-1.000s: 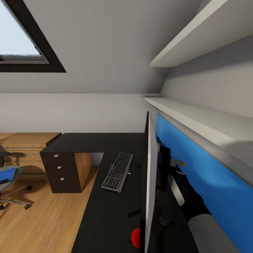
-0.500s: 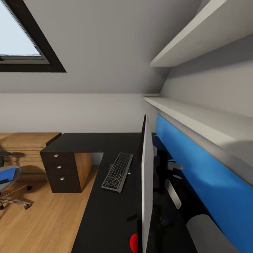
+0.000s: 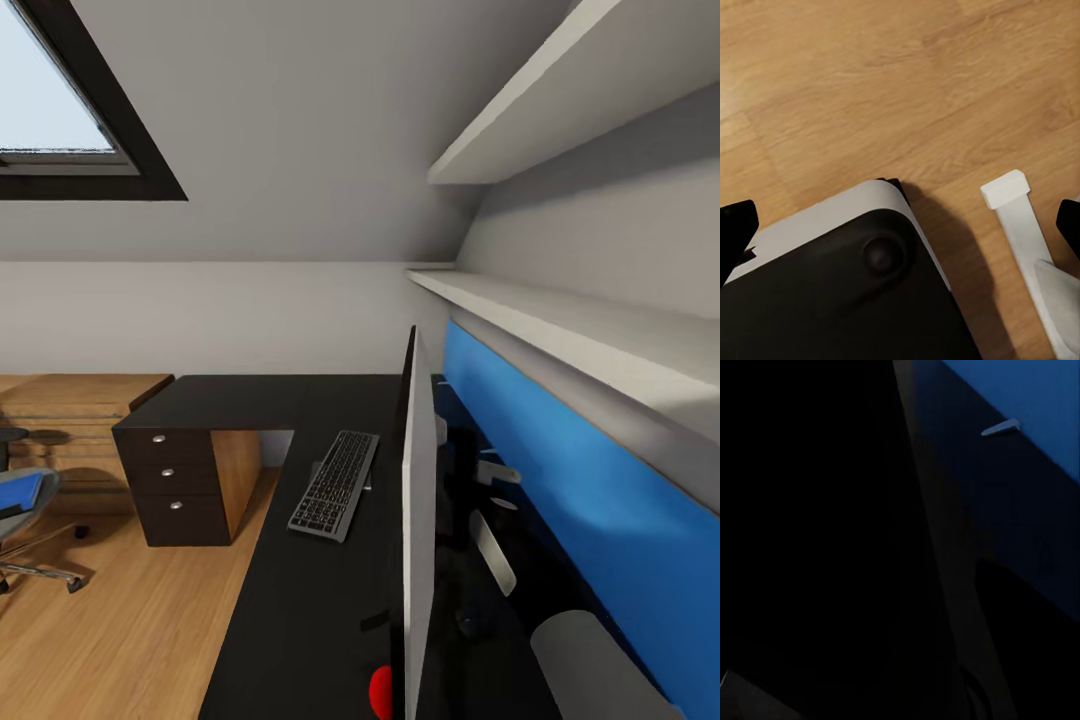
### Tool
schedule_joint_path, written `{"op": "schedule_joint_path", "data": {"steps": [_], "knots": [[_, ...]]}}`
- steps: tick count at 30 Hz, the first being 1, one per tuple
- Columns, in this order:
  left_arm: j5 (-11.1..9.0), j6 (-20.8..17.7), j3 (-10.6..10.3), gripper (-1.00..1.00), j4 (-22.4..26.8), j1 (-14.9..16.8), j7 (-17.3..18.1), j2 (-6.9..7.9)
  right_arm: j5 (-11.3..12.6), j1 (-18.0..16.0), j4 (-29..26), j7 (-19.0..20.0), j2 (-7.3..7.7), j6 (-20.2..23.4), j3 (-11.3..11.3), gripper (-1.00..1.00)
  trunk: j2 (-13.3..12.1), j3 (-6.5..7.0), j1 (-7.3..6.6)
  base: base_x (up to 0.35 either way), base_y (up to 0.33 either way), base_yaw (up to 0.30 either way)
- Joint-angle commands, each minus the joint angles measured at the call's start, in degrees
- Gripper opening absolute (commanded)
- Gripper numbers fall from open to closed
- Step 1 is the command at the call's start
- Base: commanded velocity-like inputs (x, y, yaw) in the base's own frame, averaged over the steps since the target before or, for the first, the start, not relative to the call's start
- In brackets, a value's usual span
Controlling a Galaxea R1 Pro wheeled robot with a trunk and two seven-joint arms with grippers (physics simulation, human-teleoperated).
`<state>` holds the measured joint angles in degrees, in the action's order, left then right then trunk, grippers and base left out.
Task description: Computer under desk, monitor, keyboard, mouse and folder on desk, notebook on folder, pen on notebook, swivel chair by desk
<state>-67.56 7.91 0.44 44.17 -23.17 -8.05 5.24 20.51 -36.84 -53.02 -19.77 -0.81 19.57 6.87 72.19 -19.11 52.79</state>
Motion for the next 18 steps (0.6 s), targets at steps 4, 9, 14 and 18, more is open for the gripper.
{"op": "schedule_joint_path", "data": {"steps": [4, 9, 14, 18], "knots": [[-0.6, 0.2, -0.2, 1.0, 0.1, 0.0, -0.2, 0.03, 0.1, -0.1, -0.1, -0.4, 0.02, 0.1, 0.2, -1.0, 1.7, -0.77, 0.89, 0.0, 0.0, 0.0], [-0.6, 0.2, -0.2, 1.0, 0.1, 0.0, -0.2, 0.03, 0.1, -0.1, -0.1, -0.4, 0.02, 0.1, 0.2, -1.0, 3.7, -1.67, 1.99, 0.0, 0.0, 0.0], [-0.6, 0.2, -0.2, 1.0, 0.1, 0.0, -0.2, 0.03, 0.1, -0.1, -0.1, -0.4, 0.02, 0.1, 0.2, -1.0, 5.7, -2.57, 3.08, 0.0, 0.0, 0.0], [-0.6, 0.2, -0.2, 1.0, 0.1, 0.0, -0.2, 0.01, 0.1, -0.1, -0.1, -0.4, 0.02, 0.1, 0.2, -1.0, 7.3, -3.28, 3.96, 0.0, 0.0, 0.0]]}}
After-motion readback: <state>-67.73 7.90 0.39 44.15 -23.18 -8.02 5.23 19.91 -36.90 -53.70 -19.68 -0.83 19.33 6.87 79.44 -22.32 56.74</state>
